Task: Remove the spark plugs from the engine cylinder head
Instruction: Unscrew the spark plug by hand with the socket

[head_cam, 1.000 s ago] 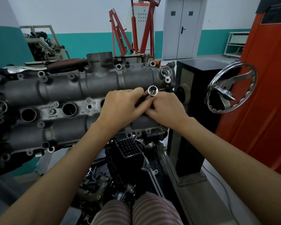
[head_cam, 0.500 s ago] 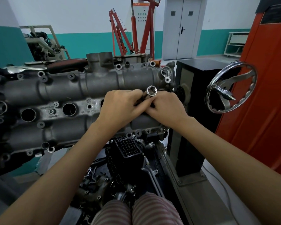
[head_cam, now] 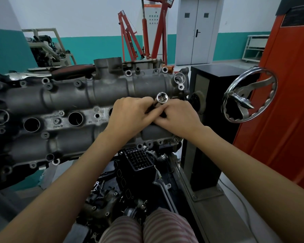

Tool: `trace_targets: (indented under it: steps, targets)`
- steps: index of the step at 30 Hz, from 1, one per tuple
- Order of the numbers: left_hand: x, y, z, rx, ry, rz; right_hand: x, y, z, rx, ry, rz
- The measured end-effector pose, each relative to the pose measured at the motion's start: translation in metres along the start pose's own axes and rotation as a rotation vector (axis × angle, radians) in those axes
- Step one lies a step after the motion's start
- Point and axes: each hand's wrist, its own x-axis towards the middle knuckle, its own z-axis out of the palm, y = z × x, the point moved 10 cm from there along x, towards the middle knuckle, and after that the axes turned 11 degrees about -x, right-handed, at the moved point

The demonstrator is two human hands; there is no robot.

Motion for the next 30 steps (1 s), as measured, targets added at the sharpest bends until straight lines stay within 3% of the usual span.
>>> trace_targets:
  steps: [25,30]
  targets:
    - [0.0,0.01,-0.002,0.009,0.021,0.037,-0.001,-0.008,-0.001,-0.043,0.007,-0.062]
    - [0.0,0.012,-0.001,0.052,0.024,0.075,0.001,0.002,0.004,-0.015,0.004,0.006]
